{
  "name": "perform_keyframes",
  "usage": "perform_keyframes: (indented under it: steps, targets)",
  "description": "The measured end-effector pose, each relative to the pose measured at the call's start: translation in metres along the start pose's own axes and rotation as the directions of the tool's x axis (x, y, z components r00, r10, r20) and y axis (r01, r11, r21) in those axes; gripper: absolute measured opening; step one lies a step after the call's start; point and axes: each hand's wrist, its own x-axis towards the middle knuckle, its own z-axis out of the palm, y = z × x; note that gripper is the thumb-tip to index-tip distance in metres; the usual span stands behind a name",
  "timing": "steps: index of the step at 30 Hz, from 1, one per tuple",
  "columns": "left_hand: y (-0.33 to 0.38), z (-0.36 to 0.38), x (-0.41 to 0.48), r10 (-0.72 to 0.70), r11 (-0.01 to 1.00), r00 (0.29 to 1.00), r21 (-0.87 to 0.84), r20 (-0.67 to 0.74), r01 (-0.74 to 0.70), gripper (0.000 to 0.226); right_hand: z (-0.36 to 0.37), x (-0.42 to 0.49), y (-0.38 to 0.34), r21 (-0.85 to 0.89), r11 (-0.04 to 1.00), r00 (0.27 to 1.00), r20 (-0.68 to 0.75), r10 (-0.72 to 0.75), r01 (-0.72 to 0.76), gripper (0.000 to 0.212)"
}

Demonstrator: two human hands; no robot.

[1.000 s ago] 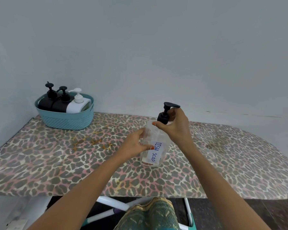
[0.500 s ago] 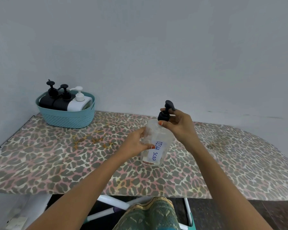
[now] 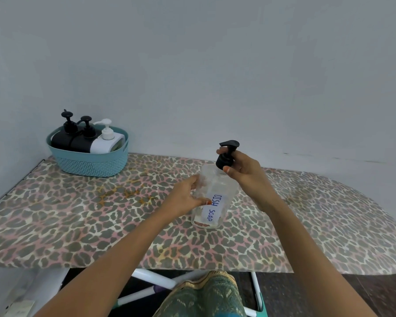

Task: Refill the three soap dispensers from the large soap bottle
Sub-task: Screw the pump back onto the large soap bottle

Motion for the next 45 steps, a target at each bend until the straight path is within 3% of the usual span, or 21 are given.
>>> perform_keyframes:
  steps: [5,10,12,17,19,22,28,30,34,36,40,43,45]
  targets:
    - [0.001,0.0,-0.002,-0.005,1.0,1.0,0.01,-0.006,0.005,0.054,0.004,0.011,0.0,-0.105,0.994,0.98,-0.191,-0.049,0.029,0.028]
    - [0.002,-0.001,-0.002,0.017,1.0,1.0,0.014,-0.004,-0.017,0.052,0.021,0.015,0.007,-0.187,0.982,0.929,-0.355,-0.103,0.038,0.042]
    - [0.002,-0.001,-0.002,0.018,1.0,1.0,0.015,-0.004,-0.018,0.052,0.022,0.014,0.008,-0.169,0.986,0.951,-0.303,-0.06,0.009,0.043]
    - [0.001,-0.001,-0.001,0.025,1.0,1.0,0.018,-0.005,-0.025,0.054,0.002,0.001,0.001,0.082,0.996,0.999,0.025,-0.02,0.018,0.041]
    - [0.001,0.0,-0.001,0.021,0.999,1.0,0.026,-0.003,-0.021,0.054,-0.004,0.001,0.002,0.086,0.996,1.0,0.01,-0.019,0.018,0.04]
    - [0.001,0.001,-0.001,0.018,1.0,1.0,0.023,-0.007,-0.018,0.054,0.0,0.008,0.003,0.018,1.0,0.991,-0.13,-0.009,0.011,0.033]
    - [0.0,0.0,-0.001,0.028,0.999,1.0,0.018,-0.005,-0.028,0.054,0.022,0.014,0.007,-0.079,0.996,0.957,-0.287,-0.052,0.03,0.046]
    - [-0.001,0.0,0.0,0.027,0.999,1.0,0.02,-0.005,-0.027,0.055,0.019,0.013,0.009,-0.046,0.999,0.975,-0.221,-0.025,0.015,0.046]
    - [-0.002,0.001,0.002,0.02,1.0,1.0,0.011,-0.003,-0.02,0.055,-0.003,0.005,0.009,0.064,0.998,0.998,0.06,-0.004,0.0,0.046]
    - [-0.002,0.001,0.001,0.022,0.999,1.0,0.025,-0.004,-0.022,0.054,-0.008,0.004,0.007,0.076,0.997,0.996,0.093,-0.009,0.001,0.041]
    - [-0.001,0.002,0.0,0.035,0.999,0.999,0.024,-0.016,-0.034,0.052,-0.002,0.009,0.007,0.0,1.0,0.996,-0.092,-0.005,0.005,0.031]
    - [0.0,0.001,-0.001,0.039,0.999,0.999,0.008,-0.024,-0.038,0.052,0.01,0.013,0.012,-0.069,0.998,0.965,-0.261,-0.009,-0.009,0.037]
    - [0.001,0.001,-0.001,0.035,0.999,0.999,-0.002,-0.022,-0.035,0.052,0.018,0.012,0.013,-0.079,0.997,0.952,-0.302,-0.037,0.014,0.039]
